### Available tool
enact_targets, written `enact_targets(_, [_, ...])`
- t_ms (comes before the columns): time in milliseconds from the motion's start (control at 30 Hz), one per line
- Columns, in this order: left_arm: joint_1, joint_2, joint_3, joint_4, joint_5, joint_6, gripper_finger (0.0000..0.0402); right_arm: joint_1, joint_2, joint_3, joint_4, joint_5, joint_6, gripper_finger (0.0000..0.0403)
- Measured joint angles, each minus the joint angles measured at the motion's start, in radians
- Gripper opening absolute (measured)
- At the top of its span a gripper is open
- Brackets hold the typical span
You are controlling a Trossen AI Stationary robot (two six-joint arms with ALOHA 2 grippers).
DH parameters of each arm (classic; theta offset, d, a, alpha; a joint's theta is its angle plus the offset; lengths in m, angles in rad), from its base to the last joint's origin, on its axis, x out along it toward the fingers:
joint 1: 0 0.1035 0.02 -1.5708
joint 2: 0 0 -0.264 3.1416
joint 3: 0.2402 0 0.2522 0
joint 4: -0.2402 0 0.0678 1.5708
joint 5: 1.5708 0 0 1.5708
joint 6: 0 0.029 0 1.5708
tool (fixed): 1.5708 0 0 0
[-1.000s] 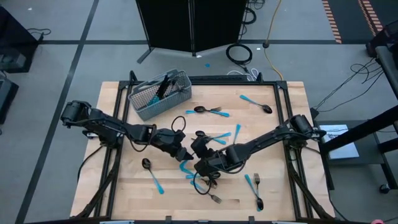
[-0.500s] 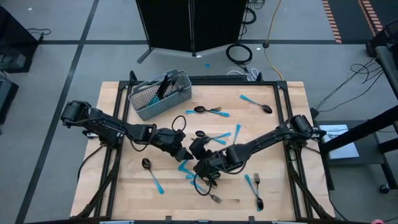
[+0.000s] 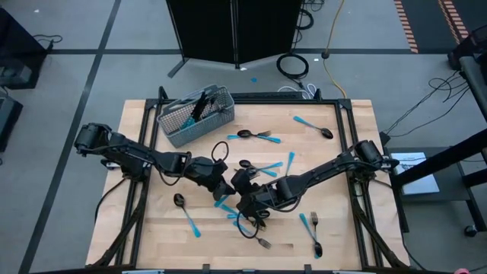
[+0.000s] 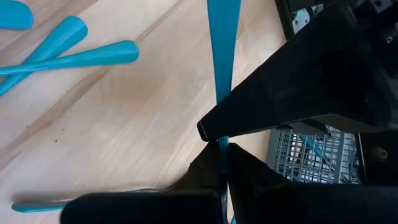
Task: Sort silverware
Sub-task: Put the blue fork in the silverware rack
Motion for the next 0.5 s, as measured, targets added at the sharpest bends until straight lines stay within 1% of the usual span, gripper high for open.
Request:
enact_targets(133, [0.0,0.0,-0.001,0.002,0.0,0.005,0.0004,0.0,0.0,0.0,0.007,0.001,0.039,0.0004])
enact_targets(233, [0.0,0.0,-0.001,0.015,-0.016,0.011,0.0003,0.004,0.0,-0.001,0.003,0.022,0.056,0.0022])
enact_targets(300, [0.0,0.0,-0.001,0.032,-0.042,0.036,0.0002,0.013,-0.003,-0.001,-0.001,0.081,0.055,0.0039])
enact_targets(367, [0.006,-0.003,-0.001,0.046,-0.065,0.051,0.0002,0.025,-0.006,-0.002,0.001,0.165,0.054,0.0057])
enact_targets(433, [0.021,-0.004,0.0,0.065,-0.067,0.053,0.0001,0.039,-0.014,-0.002,-0.005,0.255,0.055,0.0076])
enact_targets(500, [0.039,-0.01,0.002,0.083,-0.067,0.062,0.0001,0.051,-0.029,-0.002,-0.02,0.316,0.067,0.0094])
